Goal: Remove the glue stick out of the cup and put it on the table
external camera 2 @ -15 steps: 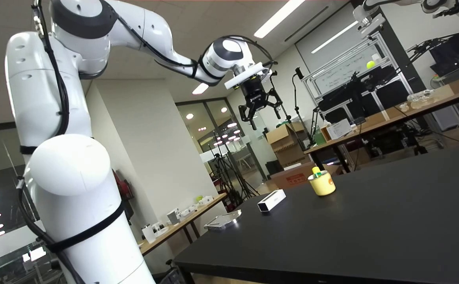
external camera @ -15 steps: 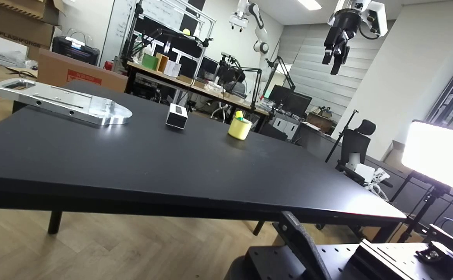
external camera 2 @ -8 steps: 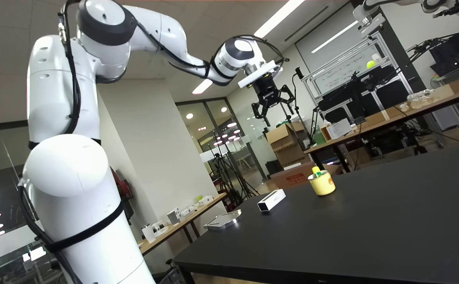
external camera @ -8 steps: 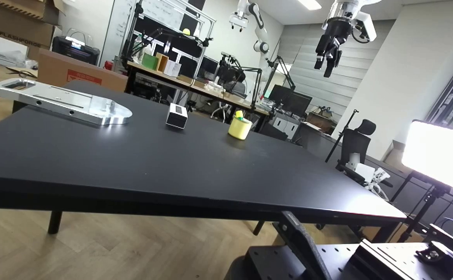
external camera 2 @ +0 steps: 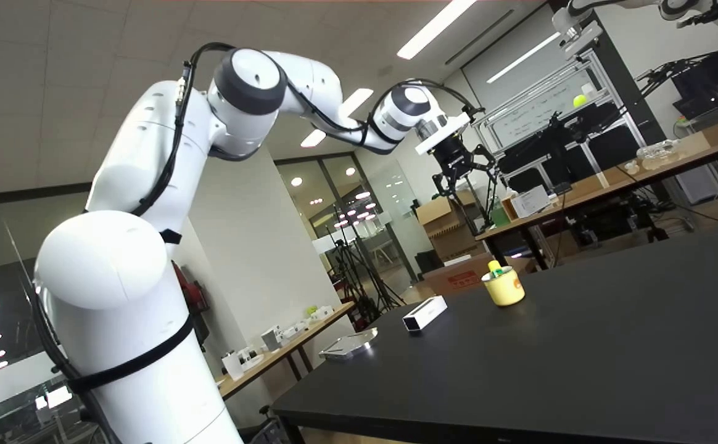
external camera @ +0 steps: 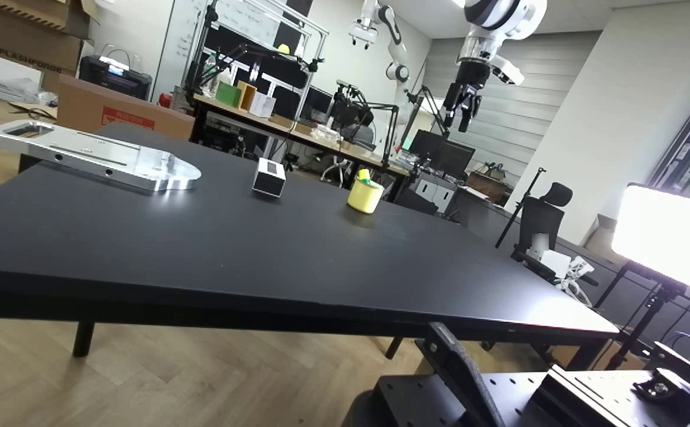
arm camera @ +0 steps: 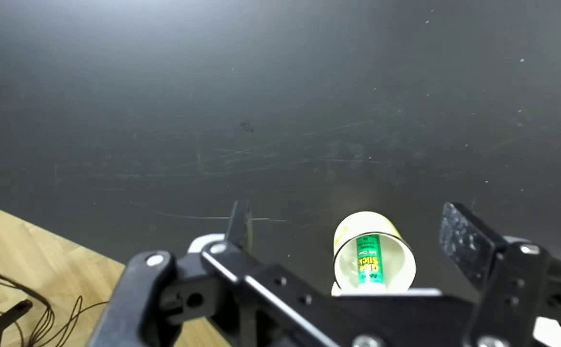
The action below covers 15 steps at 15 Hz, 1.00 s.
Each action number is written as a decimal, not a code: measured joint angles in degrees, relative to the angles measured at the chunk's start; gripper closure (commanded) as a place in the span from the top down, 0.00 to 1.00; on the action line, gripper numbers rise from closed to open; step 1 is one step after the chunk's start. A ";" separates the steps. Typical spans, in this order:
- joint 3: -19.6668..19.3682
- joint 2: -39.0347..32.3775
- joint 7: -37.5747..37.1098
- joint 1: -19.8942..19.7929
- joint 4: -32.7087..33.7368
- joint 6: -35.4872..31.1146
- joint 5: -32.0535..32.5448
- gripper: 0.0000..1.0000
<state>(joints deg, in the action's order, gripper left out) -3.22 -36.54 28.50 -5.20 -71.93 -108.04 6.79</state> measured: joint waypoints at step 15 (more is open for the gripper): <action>2.42 -13.33 0.00 1.31 15.87 2.27 1.15 1.00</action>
<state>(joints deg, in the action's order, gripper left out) -0.80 -49.88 28.50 -3.89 -56.06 -105.78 7.95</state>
